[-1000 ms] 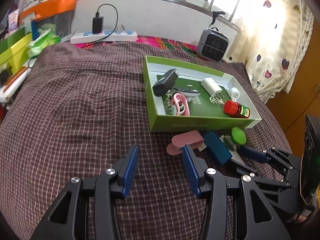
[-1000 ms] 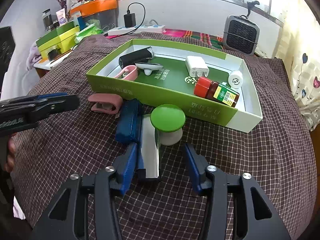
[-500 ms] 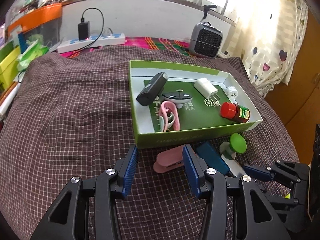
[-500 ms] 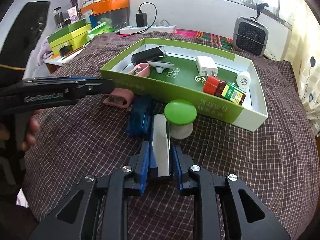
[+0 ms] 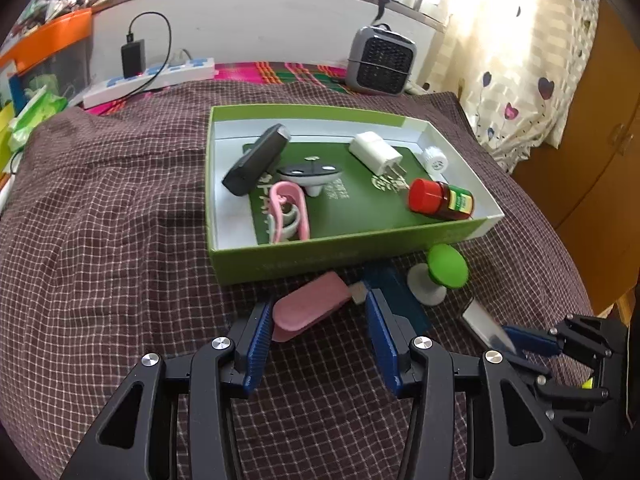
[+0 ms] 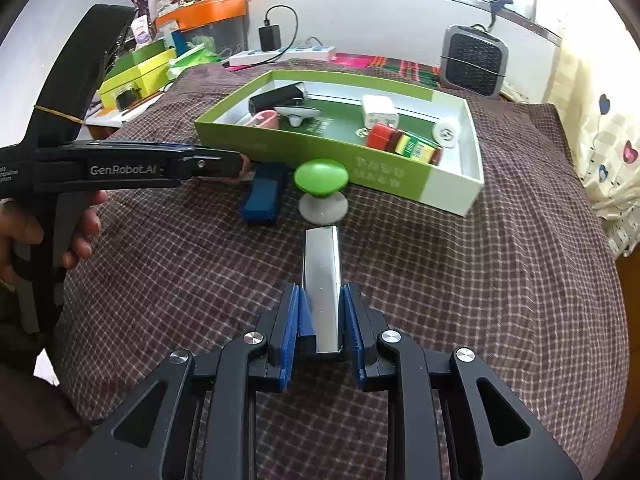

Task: Organize rigid objects
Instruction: 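Grasp the pink stapler with the left tool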

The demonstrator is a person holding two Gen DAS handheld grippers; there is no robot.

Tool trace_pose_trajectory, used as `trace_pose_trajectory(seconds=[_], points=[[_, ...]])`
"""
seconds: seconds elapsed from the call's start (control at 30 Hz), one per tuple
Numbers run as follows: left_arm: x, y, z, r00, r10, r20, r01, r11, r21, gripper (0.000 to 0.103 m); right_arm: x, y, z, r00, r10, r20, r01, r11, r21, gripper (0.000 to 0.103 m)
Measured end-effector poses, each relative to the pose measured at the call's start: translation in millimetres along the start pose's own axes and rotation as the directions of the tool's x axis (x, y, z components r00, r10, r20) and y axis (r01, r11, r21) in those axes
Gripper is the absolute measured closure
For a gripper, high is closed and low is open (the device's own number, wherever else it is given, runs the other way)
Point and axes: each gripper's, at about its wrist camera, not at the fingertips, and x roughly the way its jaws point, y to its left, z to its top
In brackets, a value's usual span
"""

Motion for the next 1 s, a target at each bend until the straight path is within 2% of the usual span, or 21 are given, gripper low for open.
trace_pose_trajectory(seconds=[0.2, 0.5, 0.9, 1.0], points=[[-1.6, -11.2, -11.6, 1.000, -0.009, -0.019, 0.010, 0.999, 0.042, 0.058, -7.6, -18.0, -4.3, 0.999, -0.051, 0.003, 0.050, 0.998, 0.047, 0.079], [7.3, -1.2, -2.3, 0.997, 0.075, -0.007, -0.075, 0.997, 0.017, 0.058, -6.5, -30.6, -4.0, 0.996, -0.093, 0.006, 0.092, 0.993, 0.078, 0.079], [17.5, -8.4, 3.1, 0.990, 0.140, 0.001, -0.140, 0.989, 0.054, 0.058, 2.1, -33.5, 4.5, 0.994, -0.111, 0.015, 0.110, 0.992, 0.069, 0.079], [18.3, -7.9, 3.4, 0.990, 0.144, 0.009, -0.144, 0.988, 0.049, 0.058, 4.6, -33.3, 8.0, 0.992, -0.127, 0.019, 0.126, 0.990, 0.059, 0.076]])
